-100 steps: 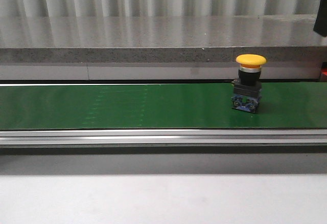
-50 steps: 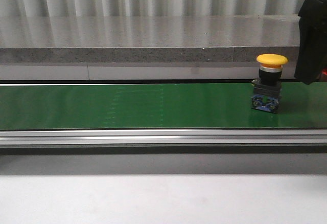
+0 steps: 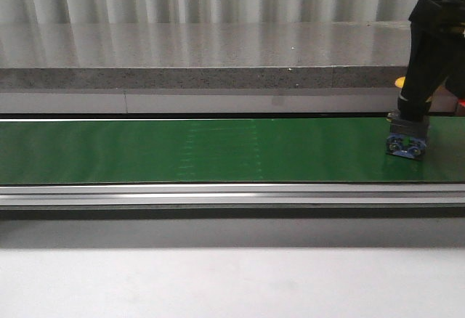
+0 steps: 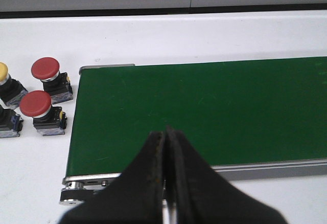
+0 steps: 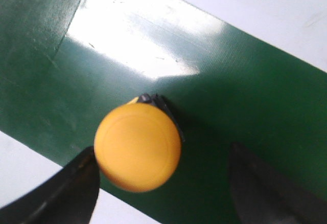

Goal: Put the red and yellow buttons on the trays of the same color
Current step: 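Lower the right gripper and grasp the yellow button on the belt, then move the yellow button into the yellow tray and open the right gripper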

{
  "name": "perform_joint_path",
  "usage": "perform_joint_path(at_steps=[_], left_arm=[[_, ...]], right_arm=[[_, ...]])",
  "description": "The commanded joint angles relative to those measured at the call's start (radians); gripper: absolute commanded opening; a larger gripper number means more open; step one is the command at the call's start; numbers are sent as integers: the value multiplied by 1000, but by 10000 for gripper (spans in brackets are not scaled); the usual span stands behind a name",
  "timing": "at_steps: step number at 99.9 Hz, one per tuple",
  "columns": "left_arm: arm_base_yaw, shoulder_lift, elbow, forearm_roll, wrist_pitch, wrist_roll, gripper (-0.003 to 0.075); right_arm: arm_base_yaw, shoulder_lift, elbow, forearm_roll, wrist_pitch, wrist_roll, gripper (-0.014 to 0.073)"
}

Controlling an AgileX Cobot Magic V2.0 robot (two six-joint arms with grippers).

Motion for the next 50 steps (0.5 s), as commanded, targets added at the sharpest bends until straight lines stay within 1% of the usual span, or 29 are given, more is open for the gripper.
perform_joint_path(at_steps=[1,13,18,23,28,30,31,32,35,40,45,50], left_arm=[[-7,-4,-29,-8,-76,-4,-20],[-7,-4,-29,-8,-76,-4,-20],[-7,-4,-29,-8,-76,-4,-20],[-7,-4,-29,-8,-76,-4,-20],[-7,-4,-29,-8,-76,-4,-20],[-7,-4,-29,-8,-76,-4,-20],[-7,-4,-29,-8,-76,-4,-20],[-7,-4,-29,-8,-76,-4,-20],[-7,-4,-29,-8,-76,-4,-20],[-7,-4,-29,-8,-76,-4,-20],[-7,-4,-29,-8,-76,-4,-20],[-7,-4,-29,-8,-76,-4,-20]], right_arm=[[2,-15,-29,21,-46,-18,530],[2,4,-30,22,-66,-23,526],[2,12,-30,22,-67,-23,500],[2,13,-30,22,-67,-23,441],[2,13,-30,22,-67,-23,350],[2,13,-30,22,-67,-23,326],[2,13,-30,22,-67,-23,289],[2,13,-30,22,-67,-23,289],[2,13,-30,22,-65,-23,232],[2,13,-30,22,-59,-23,167],[2,12,-30,22,-51,-23,132],[1,11,-30,22,-45,-23,127]])
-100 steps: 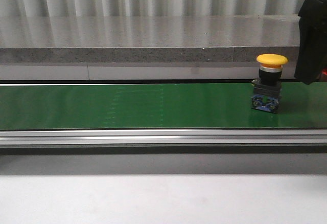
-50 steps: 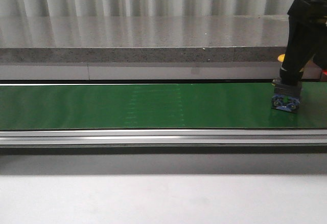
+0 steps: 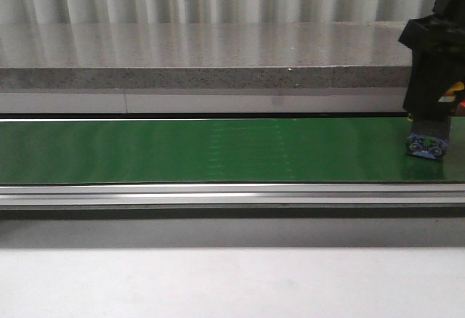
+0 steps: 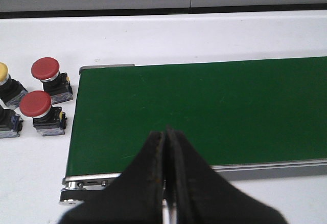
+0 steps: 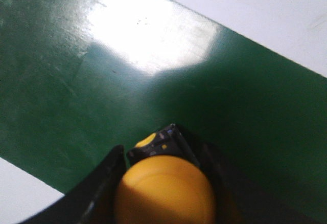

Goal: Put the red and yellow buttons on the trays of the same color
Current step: 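Move the yellow button into the yellow tray and open the right gripper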

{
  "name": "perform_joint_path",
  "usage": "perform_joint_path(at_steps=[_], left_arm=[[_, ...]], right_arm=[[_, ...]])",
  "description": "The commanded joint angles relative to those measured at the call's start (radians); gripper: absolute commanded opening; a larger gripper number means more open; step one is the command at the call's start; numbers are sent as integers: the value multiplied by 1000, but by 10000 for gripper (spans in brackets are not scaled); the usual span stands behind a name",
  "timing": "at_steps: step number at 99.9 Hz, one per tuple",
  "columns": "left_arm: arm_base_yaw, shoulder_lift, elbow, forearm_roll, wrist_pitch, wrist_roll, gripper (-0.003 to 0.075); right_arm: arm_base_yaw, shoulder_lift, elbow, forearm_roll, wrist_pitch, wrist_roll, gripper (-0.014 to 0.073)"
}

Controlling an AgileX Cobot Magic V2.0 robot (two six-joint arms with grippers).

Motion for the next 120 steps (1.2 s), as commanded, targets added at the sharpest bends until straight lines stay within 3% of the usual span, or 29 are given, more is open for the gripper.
perform_joint_path(at_steps=[1,16,29,43,55,88,120], left_arm=[[-7,-4,-29,-8,-76,-4,-20],[-7,-4,-29,-8,-76,-4,-20],[-7,-4,-29,-8,-76,-4,-20],[-7,-4,-29,-8,-76,-4,-20],[-7,-4,-29,-8,-76,-4,-20],[-7,-4,-29,-8,-76,-4,-20],[-7,-4,-29,-8,-76,-4,-20]], right_arm=[[1,-40,-30,17,-11,-13,127],[0,-72,-30,-16,15,10,127],[-29,-139,-30,-121,43,142,127],[-123,-215,-30,-217,81,284,127],[-265,-266,-29,-234,84,339,127],[-644,-265,-29,-234,-45,490,127],[-709,-176,-29,-234,-250,537,127]])
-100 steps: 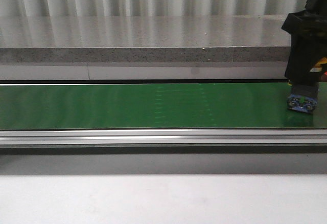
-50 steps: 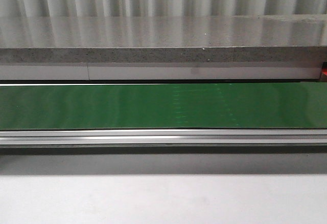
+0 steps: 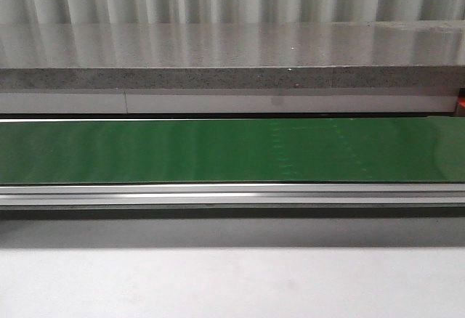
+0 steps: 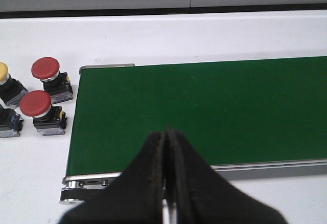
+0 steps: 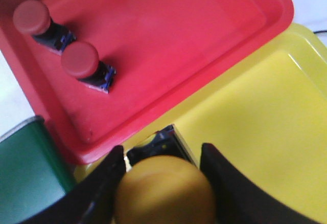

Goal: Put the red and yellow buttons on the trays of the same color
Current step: 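Move the yellow button into the yellow tray and open the right gripper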

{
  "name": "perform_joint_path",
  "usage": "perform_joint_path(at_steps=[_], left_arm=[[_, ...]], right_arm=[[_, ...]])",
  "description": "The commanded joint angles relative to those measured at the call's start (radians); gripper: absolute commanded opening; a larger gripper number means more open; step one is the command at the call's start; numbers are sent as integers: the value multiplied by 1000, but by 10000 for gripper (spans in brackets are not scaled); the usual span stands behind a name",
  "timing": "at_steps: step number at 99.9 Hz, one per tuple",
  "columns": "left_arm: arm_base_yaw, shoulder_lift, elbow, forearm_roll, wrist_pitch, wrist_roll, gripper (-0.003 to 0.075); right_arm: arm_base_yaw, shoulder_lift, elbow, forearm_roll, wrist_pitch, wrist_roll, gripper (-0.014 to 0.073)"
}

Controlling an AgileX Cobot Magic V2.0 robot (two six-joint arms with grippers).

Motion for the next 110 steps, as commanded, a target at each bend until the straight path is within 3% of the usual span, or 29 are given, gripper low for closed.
perform_joint_path(at_steps=[1,29,110], left_arm=[[-7,-4,-29,-8,-76,-4,-20],[-7,-4,-29,-8,-76,-4,-20],[-7,-4,-29,-8,-76,-4,-20]], right_arm=[[-18,-2,-29,-5,-116,13,127],[-74,97,-29,-5,-130,31,127],[-74,308,-27,-5,-69,31,127]])
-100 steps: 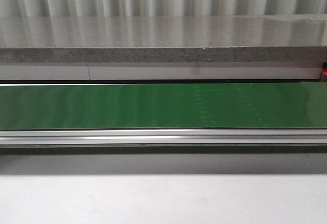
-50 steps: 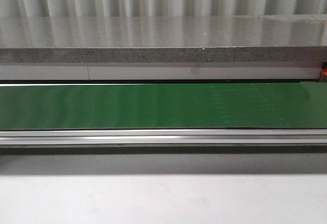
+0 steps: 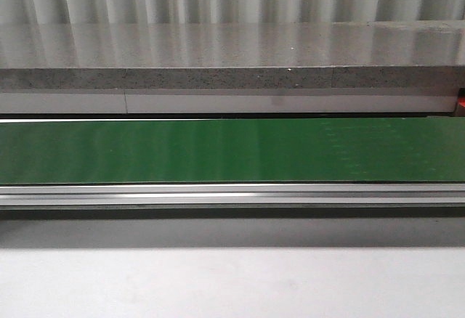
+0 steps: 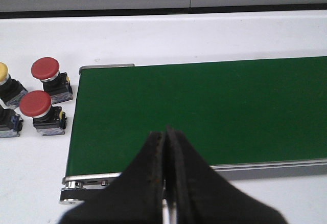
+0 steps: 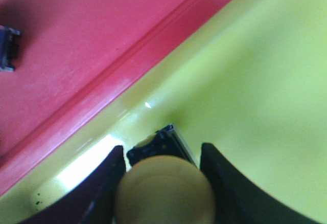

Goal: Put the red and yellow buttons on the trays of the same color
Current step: 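Move the yellow button into the yellow tray and open the right gripper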

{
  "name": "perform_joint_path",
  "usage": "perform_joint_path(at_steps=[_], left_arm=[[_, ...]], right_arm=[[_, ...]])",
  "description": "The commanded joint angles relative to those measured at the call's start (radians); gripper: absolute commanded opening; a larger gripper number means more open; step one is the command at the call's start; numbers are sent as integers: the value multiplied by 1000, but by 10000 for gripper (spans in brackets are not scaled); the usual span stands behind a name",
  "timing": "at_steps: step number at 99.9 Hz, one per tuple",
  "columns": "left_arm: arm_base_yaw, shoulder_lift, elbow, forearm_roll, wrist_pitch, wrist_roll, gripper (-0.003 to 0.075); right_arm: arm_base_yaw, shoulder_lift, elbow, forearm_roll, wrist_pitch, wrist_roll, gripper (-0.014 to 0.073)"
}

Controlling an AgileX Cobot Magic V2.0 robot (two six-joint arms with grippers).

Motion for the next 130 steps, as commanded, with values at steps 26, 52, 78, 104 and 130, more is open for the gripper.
perform_joint_path(at_steps=[26,52,78,104,130], left_arm=[[-7,-4,-29,-8,-76,-4,-20],[-7,-4,-29,-8,-76,-4,-20],[-7,-4,-29,-8,-76,-4,-20],[-7,-4,-29,-8,-76,-4,-20],[-7,-4,-29,-8,-76,-4,-20]], right_arm=[[-7,-13,-27,-5,0,0,245],[-7,-19,-28,-5,20,0,576],[-7,-108,-28,2,-2,0,584],[68,-271,-28,44,-20,-1,584],[320,-452,-28,44,-26,-111,584]])
